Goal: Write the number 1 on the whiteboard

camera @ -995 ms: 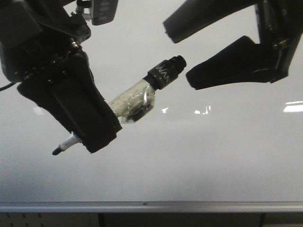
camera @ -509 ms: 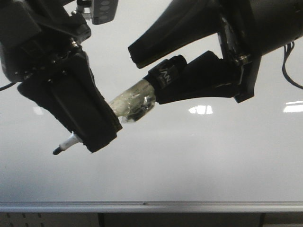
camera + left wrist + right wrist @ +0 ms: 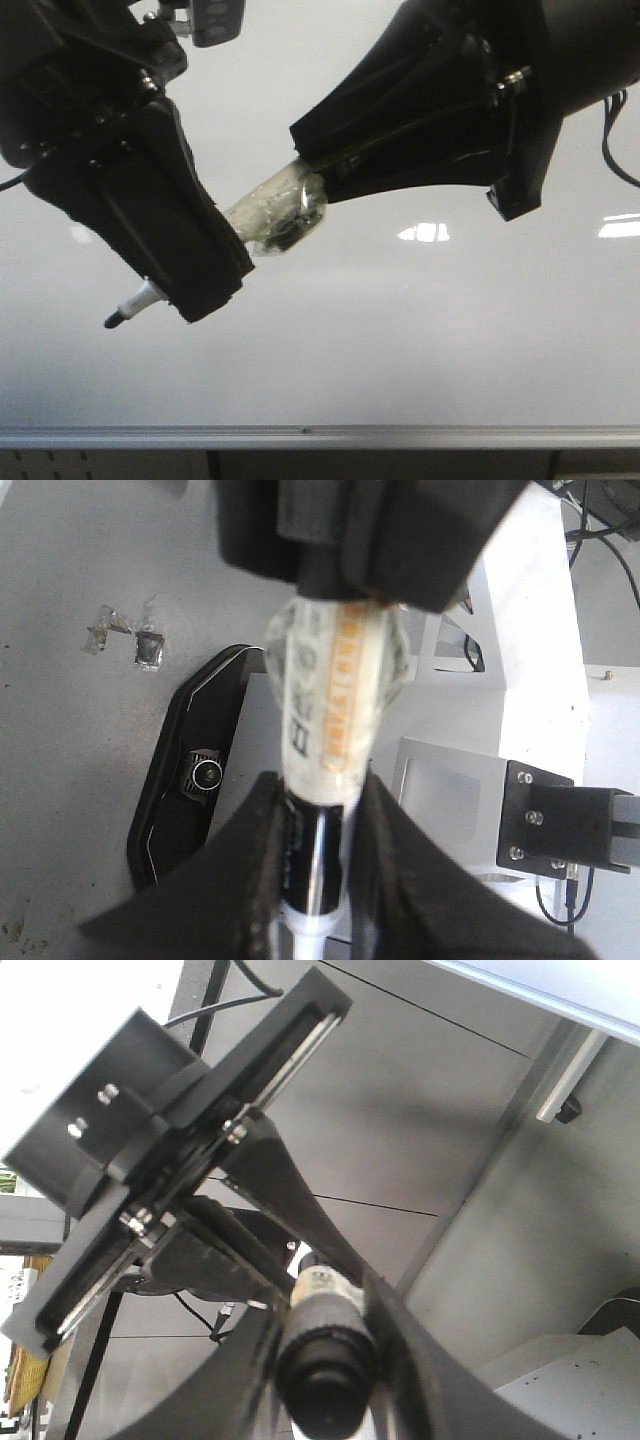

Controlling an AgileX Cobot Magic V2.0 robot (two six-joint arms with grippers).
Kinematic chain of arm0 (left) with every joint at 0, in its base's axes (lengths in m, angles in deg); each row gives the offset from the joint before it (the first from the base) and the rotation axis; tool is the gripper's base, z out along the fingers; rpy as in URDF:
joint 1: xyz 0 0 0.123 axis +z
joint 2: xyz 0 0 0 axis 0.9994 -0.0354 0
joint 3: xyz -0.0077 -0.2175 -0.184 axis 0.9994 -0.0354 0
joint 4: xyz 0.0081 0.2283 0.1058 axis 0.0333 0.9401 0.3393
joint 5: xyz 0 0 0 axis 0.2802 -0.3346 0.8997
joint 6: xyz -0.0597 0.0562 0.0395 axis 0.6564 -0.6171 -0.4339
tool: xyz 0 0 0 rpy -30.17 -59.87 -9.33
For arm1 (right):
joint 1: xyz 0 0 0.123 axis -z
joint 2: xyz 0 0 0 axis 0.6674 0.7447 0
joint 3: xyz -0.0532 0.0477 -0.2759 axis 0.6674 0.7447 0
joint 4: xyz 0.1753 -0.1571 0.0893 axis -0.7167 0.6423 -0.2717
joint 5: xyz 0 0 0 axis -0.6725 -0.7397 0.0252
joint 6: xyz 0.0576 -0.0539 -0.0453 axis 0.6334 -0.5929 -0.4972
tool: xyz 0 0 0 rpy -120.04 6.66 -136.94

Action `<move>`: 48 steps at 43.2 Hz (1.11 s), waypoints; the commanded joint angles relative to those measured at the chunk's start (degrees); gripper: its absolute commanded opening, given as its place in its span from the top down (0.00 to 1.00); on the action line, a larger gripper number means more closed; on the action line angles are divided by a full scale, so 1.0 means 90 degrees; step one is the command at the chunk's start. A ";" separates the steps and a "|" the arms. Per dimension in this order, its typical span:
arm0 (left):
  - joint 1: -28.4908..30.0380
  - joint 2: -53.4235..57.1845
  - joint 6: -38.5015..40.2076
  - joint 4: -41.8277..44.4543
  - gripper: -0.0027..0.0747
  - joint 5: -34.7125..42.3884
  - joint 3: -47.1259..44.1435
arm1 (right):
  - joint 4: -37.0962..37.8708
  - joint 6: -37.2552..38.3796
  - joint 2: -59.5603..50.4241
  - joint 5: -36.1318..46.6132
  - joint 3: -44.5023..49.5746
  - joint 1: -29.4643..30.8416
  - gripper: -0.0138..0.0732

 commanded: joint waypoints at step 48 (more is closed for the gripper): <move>0.0606 0.1480 0.3198 0.1844 0.99 0.3210 0.0335 | 0.1605 0.0271 -0.2554 0.4850 0.0714 0.0048 0.91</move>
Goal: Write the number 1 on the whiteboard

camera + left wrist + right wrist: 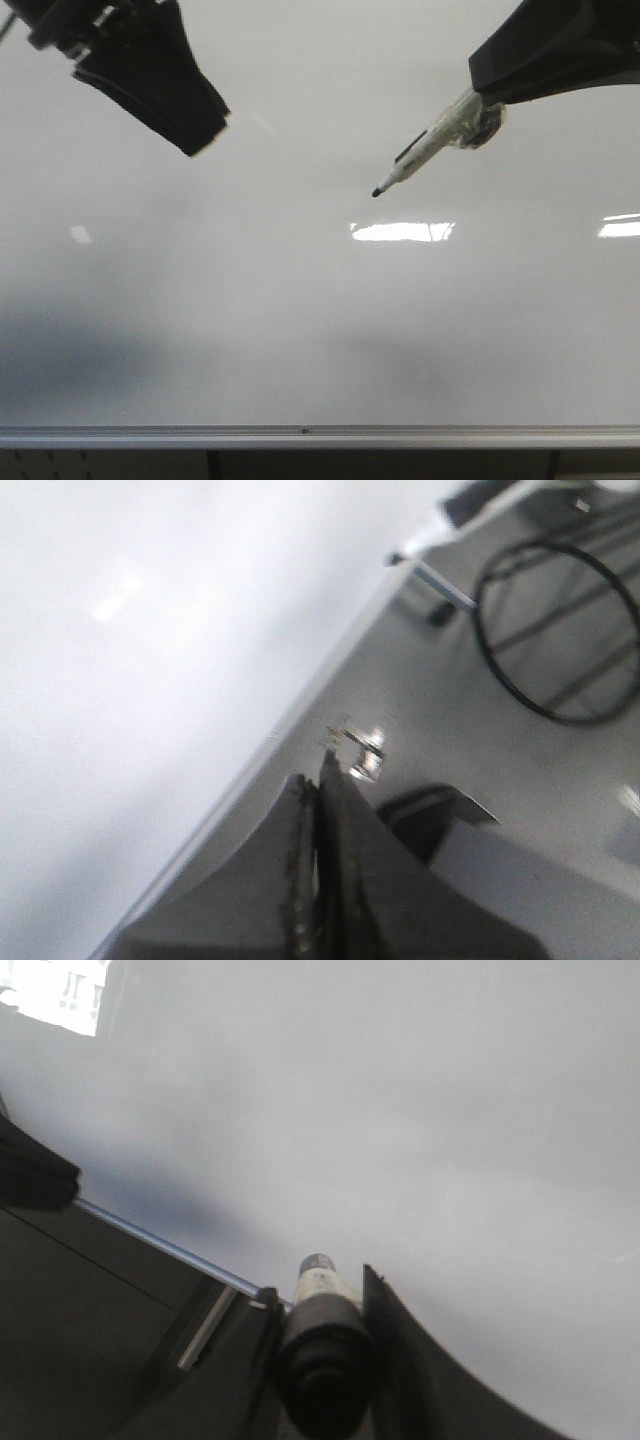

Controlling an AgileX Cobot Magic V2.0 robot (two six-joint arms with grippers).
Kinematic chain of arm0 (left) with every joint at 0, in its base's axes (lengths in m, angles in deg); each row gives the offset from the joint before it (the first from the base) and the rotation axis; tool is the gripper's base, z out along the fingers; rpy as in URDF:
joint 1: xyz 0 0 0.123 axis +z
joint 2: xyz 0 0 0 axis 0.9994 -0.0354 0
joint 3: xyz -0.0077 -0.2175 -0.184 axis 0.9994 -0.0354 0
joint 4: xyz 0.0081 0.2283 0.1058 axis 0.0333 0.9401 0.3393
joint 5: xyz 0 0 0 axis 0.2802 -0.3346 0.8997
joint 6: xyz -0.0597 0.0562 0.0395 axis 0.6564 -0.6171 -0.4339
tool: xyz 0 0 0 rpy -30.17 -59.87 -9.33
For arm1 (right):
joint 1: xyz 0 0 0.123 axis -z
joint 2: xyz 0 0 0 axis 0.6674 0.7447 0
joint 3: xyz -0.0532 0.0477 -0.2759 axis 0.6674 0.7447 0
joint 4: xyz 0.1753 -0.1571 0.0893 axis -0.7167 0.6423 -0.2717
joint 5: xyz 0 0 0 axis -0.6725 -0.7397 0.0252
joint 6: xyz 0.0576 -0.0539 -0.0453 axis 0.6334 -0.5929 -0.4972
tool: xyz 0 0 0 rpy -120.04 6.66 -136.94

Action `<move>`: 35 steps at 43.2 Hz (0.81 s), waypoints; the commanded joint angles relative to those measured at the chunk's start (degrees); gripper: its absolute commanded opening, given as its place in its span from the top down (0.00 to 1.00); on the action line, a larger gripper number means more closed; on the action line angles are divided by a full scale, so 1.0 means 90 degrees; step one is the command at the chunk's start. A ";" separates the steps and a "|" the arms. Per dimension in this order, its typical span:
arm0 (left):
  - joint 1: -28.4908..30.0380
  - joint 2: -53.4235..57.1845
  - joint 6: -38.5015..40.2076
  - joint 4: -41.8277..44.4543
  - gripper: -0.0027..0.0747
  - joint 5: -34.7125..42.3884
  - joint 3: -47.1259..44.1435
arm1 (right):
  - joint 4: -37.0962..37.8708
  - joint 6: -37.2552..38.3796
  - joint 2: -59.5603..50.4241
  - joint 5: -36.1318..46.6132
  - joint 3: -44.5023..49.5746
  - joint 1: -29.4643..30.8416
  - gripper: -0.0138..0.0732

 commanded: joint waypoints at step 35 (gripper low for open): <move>0.2191 0.4847 0.2238 0.1272 0.99 0.3779 -0.3800 | -0.0166 -0.0923 0.1910 0.1798 -0.1203 -0.0782 0.91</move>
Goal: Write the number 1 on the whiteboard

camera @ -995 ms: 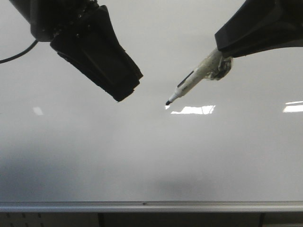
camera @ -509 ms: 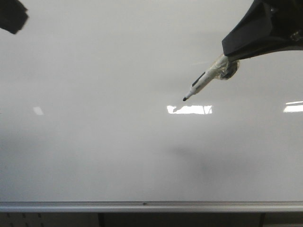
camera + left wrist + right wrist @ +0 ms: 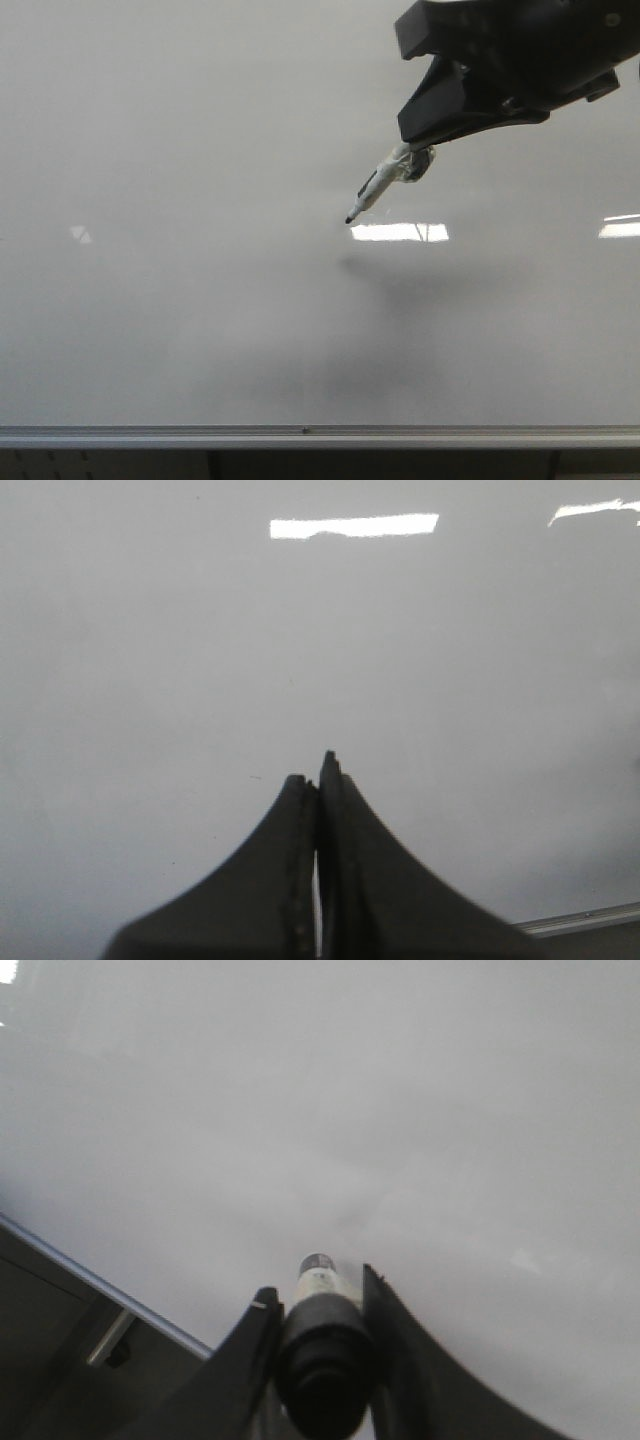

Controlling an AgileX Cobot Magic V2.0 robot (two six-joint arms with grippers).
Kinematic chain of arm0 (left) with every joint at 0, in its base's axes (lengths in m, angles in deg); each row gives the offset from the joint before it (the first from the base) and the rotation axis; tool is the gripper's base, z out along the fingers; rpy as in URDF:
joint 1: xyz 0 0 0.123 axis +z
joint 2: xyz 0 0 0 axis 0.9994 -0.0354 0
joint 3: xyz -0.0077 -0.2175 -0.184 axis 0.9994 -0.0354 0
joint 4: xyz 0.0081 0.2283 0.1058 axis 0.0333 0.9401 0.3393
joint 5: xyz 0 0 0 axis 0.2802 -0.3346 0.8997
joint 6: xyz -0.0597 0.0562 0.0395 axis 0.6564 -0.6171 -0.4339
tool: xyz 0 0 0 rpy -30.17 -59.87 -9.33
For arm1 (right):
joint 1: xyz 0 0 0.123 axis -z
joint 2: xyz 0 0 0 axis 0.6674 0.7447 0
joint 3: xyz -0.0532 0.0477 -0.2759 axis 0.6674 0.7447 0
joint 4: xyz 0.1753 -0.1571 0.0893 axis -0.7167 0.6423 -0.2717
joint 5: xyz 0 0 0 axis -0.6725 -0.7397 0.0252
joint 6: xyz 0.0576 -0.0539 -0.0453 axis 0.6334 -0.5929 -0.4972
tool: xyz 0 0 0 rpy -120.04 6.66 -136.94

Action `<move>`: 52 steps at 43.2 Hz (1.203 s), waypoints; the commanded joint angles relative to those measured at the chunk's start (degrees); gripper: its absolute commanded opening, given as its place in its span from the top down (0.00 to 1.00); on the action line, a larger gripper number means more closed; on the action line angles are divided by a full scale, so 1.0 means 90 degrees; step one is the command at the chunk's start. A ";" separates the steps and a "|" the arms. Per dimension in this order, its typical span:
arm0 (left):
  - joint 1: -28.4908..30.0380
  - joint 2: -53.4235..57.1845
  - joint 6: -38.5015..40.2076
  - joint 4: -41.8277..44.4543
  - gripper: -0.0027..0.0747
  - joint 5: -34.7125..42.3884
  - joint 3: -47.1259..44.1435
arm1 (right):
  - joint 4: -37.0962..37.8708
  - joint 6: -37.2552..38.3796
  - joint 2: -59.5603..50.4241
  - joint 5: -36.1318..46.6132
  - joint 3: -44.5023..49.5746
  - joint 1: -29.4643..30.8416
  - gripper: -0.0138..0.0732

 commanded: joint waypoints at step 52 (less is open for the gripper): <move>0.0026 0.0035 0.0060 -0.0059 0.99 0.0559 0.0168 | -0.0070 -0.0702 0.0317 0.1474 -0.0265 -0.0381 0.91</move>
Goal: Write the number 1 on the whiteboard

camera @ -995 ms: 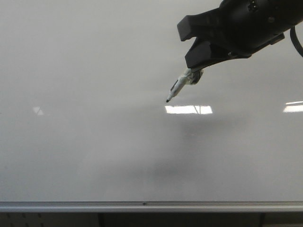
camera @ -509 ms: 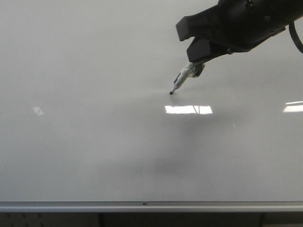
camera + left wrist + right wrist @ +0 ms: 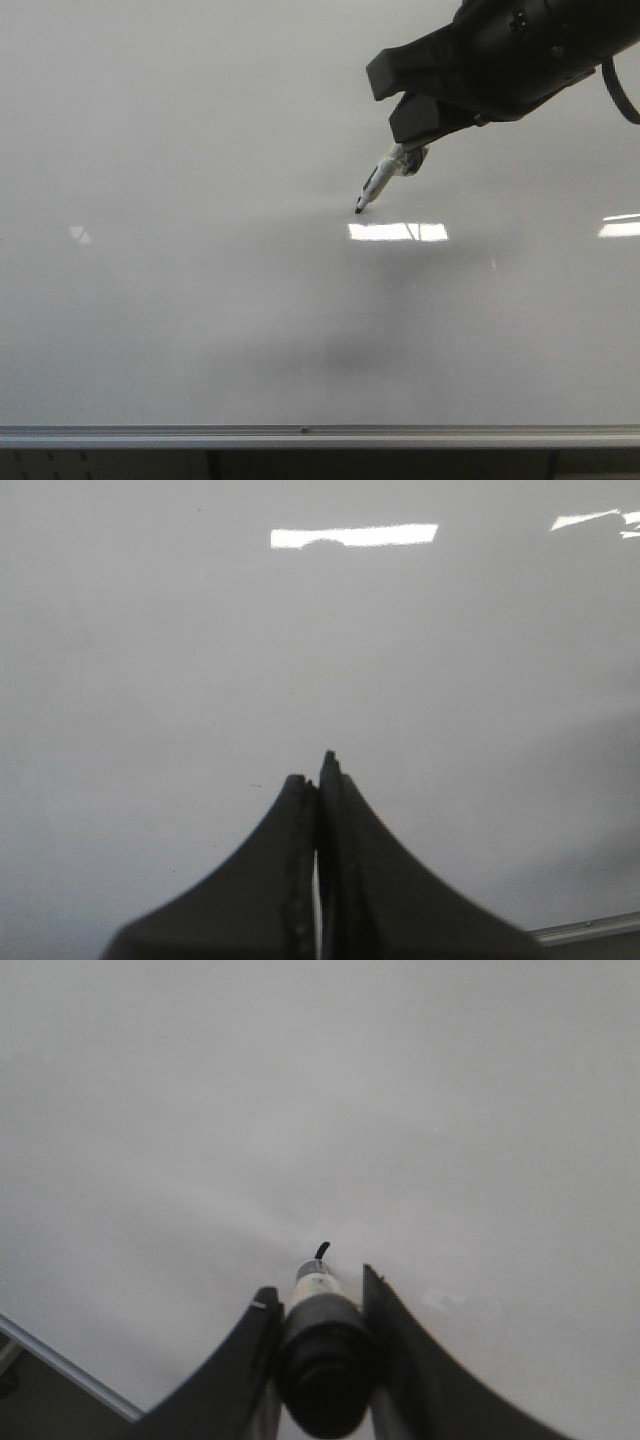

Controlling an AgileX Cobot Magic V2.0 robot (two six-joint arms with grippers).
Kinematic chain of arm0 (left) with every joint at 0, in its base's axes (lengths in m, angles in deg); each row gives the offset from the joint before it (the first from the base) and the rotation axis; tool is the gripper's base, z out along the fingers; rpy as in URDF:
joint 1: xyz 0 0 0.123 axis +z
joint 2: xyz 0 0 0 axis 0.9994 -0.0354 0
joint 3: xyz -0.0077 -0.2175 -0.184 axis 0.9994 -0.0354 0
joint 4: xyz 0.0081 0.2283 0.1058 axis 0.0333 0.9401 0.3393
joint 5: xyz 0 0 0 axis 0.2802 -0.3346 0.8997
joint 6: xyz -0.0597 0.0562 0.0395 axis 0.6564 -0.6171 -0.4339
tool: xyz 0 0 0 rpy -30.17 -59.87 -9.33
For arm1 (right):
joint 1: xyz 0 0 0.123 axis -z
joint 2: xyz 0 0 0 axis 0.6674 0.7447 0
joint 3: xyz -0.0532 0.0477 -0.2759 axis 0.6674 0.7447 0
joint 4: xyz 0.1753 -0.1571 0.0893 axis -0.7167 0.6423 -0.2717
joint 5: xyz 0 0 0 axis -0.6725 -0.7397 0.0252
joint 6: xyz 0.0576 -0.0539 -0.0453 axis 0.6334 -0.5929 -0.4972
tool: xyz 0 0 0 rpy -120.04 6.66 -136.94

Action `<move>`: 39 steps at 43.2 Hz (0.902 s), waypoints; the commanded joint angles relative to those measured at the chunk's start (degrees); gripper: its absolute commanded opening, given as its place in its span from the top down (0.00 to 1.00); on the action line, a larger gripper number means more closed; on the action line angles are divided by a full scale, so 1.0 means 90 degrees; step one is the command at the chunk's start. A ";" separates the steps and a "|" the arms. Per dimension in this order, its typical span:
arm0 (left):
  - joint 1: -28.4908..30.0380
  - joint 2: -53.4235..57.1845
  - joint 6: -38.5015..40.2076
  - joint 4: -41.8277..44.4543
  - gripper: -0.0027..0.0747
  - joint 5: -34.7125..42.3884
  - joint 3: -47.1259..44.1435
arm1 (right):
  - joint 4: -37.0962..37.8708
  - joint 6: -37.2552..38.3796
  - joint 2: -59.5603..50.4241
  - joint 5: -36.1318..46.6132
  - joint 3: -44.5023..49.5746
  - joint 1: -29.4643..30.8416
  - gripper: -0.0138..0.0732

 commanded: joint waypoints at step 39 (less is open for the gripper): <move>0.0015 -0.0011 0.0044 -0.0059 0.99 0.0471 0.0183 | -0.0029 -0.0069 0.0581 0.0105 -0.0189 0.0016 0.91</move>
